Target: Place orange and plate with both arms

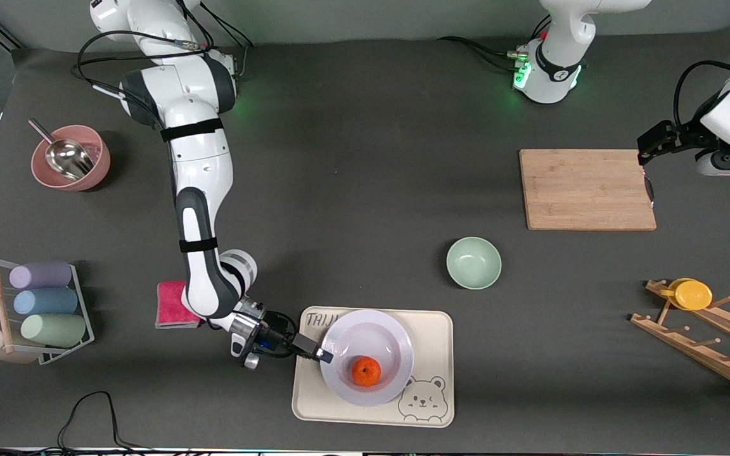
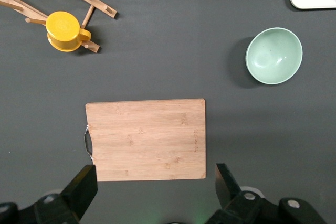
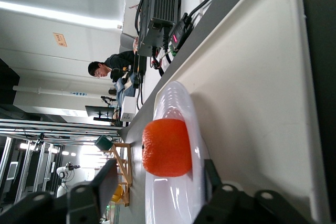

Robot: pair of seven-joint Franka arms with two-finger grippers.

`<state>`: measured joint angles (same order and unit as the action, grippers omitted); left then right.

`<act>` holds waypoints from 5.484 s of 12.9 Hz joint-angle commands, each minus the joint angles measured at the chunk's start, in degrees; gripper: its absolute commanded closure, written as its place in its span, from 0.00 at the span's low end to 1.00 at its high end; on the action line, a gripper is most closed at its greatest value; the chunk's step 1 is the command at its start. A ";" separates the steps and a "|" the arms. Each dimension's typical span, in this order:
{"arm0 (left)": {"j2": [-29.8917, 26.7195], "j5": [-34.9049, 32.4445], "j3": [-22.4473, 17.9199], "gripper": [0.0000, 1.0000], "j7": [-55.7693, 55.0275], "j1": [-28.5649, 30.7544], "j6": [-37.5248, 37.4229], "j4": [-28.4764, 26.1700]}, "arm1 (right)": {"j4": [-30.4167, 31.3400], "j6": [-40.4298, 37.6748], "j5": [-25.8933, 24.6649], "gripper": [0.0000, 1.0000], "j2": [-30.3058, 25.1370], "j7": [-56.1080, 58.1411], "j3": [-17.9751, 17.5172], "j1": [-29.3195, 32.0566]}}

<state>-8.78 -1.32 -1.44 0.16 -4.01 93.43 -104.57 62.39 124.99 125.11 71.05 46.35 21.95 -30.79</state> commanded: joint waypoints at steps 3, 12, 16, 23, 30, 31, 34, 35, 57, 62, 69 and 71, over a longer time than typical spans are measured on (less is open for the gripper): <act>-1.24 -0.35 -0.05 0.00 -0.25 -0.56 1.05 -1.25 | -0.87 0.96 -4.41 0.00 -2.48 0.85 -0.15 1.70; -1.33 -0.43 -0.05 0.00 -0.25 -0.47 1.22 -1.07 | 20.29 1.14 -40.94 0.00 -22.60 -10.74 0.89 1.09; -1.33 -0.43 -0.05 0.00 -0.25 -0.47 1.14 -1.07 | 29.27 1.14 -61.43 0.00 -31.57 -16.45 5.63 -3.47; -1.33 -0.43 -0.05 0.00 -0.25 -0.47 0.61 -0.81 | 33.86 -11.48 -80.10 0.00 -37.39 -24.38 35.06 -28.35; -1.33 -0.61 -0.05 0.00 -0.25 -0.39 0.26 -0.90 | 20.33 -33.38 -87.31 0.00 -37.39 -20.53 47.55 -27.48; -1.33 -0.61 -0.05 0.00 -0.25 -0.39 0.26 -0.90 | 18.75 -35.84 -87.31 0.00 -37.39 -18.51 49.66 -27.31; -1.33 -0.61 -0.05 0.00 -0.25 -0.30 0.17 -0.90 | 15.84 -40.95 -88.27 0.00 -38.35 -14.19 53.45 -26.69; -1.33 -0.61 -0.14 0.00 -0.25 -0.30 0.08 -0.90 | 14.53 -42.27 -90.45 0.00 -40.27 -14.27 52.68 -25.56; -1.42 -0.61 -0.14 0.00 -0.25 -0.03 -0.45 -0.90 | 39.91 -32.88 -117.81 0.00 -75.63 -43.44 -33.55 35.36; -1.42 -0.61 -0.05 0.00 -0.25 -0.21 -0.45 -0.81 | 39.74 -30.60 -117.90 0.00 -72.72 -45.04 -32.41 34.31; -1.60 -0.61 -0.14 0.00 -0.07 0.05 -0.89 -0.72 | 33.34 -32.50 -122.64 0.00 -69.48 -42.05 -31.54 33.26; -1.60 -0.61 -0.14 0.00 -0.25 0.14 -0.89 -0.72 | 25.10 -37.77 -124.31 0.00 -66.75 -41.78 -25.58 30.28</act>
<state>-8.88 -1.42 -1.62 0.16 -3.92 93.20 -104.57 96.97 92.74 2.83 0.19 3.32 -8.59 2.48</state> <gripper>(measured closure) 0.000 0.000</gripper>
